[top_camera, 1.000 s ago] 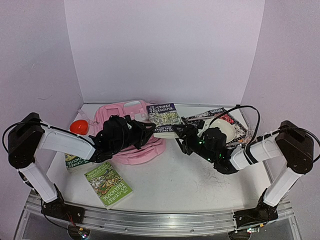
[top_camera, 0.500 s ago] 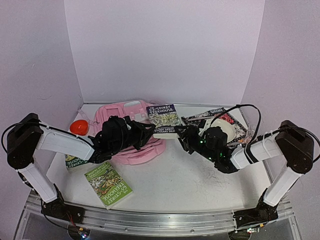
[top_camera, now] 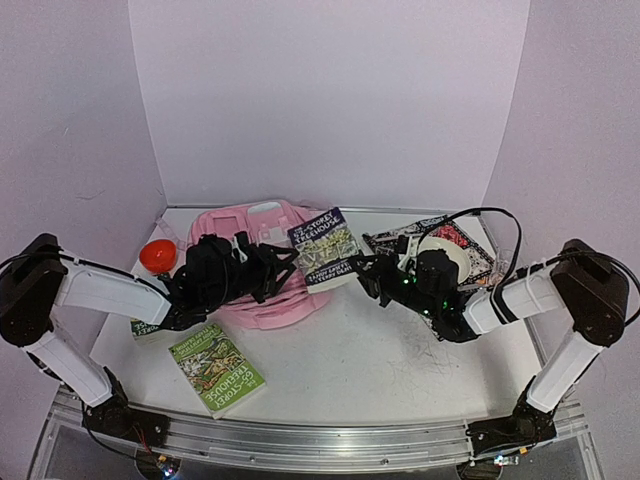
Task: Pack the student bag
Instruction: Pass from the left arm to the right, then open the largest pocket of the student bag, then place the book in the largest pocket of the bag.
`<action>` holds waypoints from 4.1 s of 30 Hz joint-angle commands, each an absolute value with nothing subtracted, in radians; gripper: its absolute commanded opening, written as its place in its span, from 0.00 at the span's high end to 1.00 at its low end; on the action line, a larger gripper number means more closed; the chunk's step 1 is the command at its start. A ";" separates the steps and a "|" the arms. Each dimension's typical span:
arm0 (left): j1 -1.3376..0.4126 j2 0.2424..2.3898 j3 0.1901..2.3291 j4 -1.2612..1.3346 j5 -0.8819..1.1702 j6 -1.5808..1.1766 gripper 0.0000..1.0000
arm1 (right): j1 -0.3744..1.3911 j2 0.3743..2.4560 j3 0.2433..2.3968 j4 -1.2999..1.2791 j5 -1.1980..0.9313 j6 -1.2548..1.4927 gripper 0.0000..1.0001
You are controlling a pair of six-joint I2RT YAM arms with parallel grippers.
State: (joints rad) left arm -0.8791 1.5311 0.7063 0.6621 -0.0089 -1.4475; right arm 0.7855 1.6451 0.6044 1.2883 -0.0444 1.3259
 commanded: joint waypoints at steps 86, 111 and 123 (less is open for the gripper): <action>-0.890 1.846 1.707 -0.612 -0.551 0.039 1.00 | 0.660 1.151 0.349 1.501 -0.159 1.277 1.00; -0.889 1.784 1.963 -0.618 -0.348 -0.037 1.00 | 0.718 1.287 0.557 1.179 -0.262 1.339 1.00; -0.893 1.678 1.929 -0.616 -0.216 -0.070 1.00 | 0.727 1.636 0.850 1.259 -0.274 1.435 1.00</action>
State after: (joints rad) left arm -0.8827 1.8245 1.8847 -0.7623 -0.2619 -0.0355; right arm 0.7189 1.5828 0.7378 1.0855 -0.2609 1.3905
